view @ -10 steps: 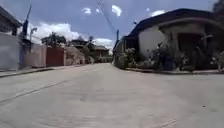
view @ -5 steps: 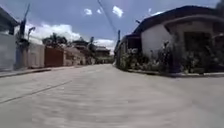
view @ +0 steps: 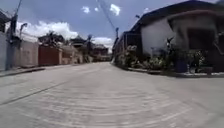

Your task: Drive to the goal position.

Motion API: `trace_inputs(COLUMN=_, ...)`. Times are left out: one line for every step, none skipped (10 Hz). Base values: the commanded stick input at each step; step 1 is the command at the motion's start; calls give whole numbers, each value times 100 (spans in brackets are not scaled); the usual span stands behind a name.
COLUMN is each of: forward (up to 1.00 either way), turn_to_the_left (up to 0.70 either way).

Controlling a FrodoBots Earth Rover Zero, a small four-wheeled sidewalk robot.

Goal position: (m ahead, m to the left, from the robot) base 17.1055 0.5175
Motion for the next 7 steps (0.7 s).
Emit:
trace_inputs(forward=100, turn_to_the_left=0)
trace_inputs(forward=100, turn_to_the_left=0)
trace_inputs(forward=100, turn_to_the_left=0)
trace_inputs(forward=100, turn_to_the_left=0)
trace_inputs(forward=100, turn_to_the_left=0)
trace_inputs(forward=100, turn_to_the_left=0)
trace_inputs(forward=100, turn_to_the_left=0)
